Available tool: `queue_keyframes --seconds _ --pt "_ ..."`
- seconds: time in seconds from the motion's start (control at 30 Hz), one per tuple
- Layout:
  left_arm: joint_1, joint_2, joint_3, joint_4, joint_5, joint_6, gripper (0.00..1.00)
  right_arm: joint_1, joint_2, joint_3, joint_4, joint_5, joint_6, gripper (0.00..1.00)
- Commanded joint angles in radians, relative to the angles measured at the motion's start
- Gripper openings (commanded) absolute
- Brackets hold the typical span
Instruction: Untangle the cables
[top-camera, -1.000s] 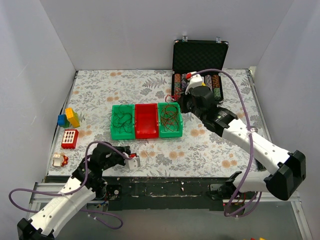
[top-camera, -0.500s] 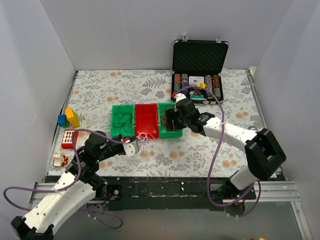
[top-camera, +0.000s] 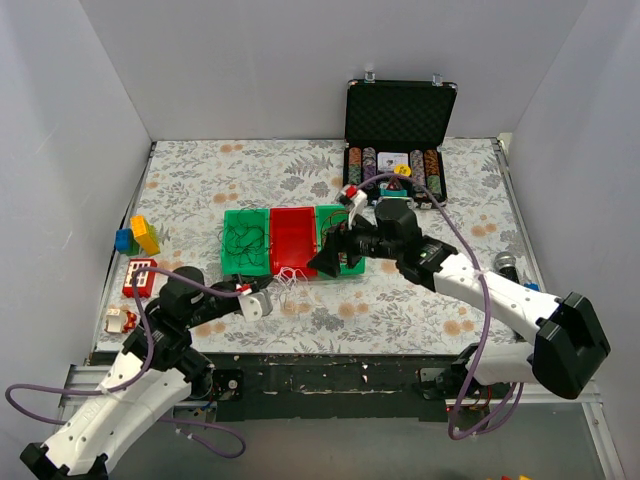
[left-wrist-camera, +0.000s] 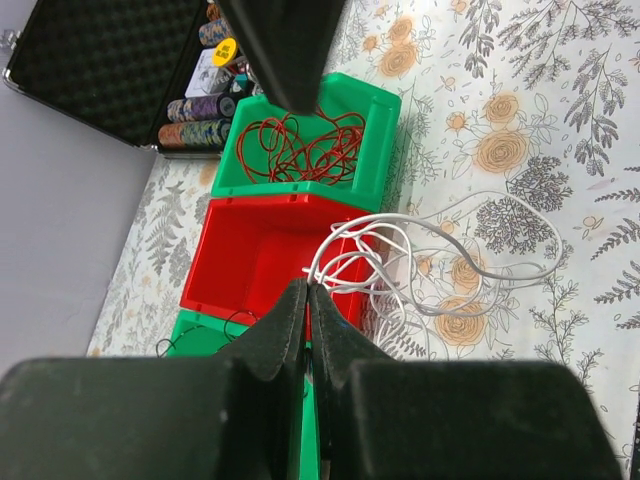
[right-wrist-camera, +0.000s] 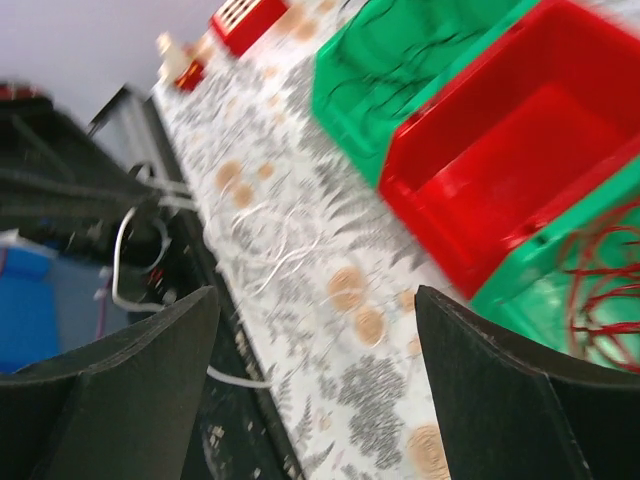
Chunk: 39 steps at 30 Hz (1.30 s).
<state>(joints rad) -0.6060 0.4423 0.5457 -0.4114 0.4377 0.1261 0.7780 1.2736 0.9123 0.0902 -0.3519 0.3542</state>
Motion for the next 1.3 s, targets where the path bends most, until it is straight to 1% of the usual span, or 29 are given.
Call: queue_keyframes --seconds 0.0,0.13,0.2,0.4,0.57,0.63,0.77,0.8,0.9,0.97,1.03,1.07,1.27 --pt "-0.003 -0.027 0.04 -0.012 0.045 0.032 0.0 0.033 0.013 -0.042 0.086 -0.229 0.014 0.87" --pt "-0.001 -0.031 0.045 -0.02 0.049 0.038 0.0 0.084 0.004 -0.065 0.089 -0.228 0.015 0.86" --pt "-0.003 -0.031 0.046 -0.02 0.052 0.044 0.0 0.112 0.009 -0.073 0.092 -0.202 0.017 0.85" --pt "-0.003 -0.01 0.075 -0.02 0.07 0.027 0.0 0.156 0.079 -0.059 0.115 -0.128 0.029 0.82" --pt "-0.003 0.001 0.097 -0.021 0.062 0.018 0.0 0.202 0.151 -0.003 0.099 -0.079 0.025 0.75" --pt "-0.003 -0.004 0.108 -0.018 0.062 0.017 0.0 0.221 0.171 0.005 0.08 -0.056 0.022 0.68" --pt "-0.003 -0.008 0.117 0.005 0.05 -0.008 0.0 0.237 0.175 -0.032 0.082 -0.001 0.031 0.45" --pt "-0.003 -0.013 0.115 0.019 0.041 -0.017 0.0 0.239 0.167 -0.045 0.089 0.01 0.037 0.42" --pt "-0.003 -0.027 0.106 0.075 -0.013 -0.051 0.0 0.241 0.132 -0.099 0.1 0.05 0.052 0.27" --pt "-0.003 -0.04 0.091 0.123 -0.057 -0.069 0.0 0.242 0.101 -0.139 0.098 0.073 0.058 0.14" --pt "-0.003 -0.054 0.076 0.175 -0.108 -0.085 0.0 0.241 0.072 -0.176 0.089 0.094 0.065 0.03" --pt "-0.001 -0.06 0.066 0.204 -0.137 -0.092 0.0 0.241 0.054 -0.191 0.08 0.106 0.065 0.01" --pt "-0.003 -0.054 0.039 0.399 -0.345 -0.118 0.0 0.242 -0.025 -0.285 0.016 0.169 0.06 0.01"
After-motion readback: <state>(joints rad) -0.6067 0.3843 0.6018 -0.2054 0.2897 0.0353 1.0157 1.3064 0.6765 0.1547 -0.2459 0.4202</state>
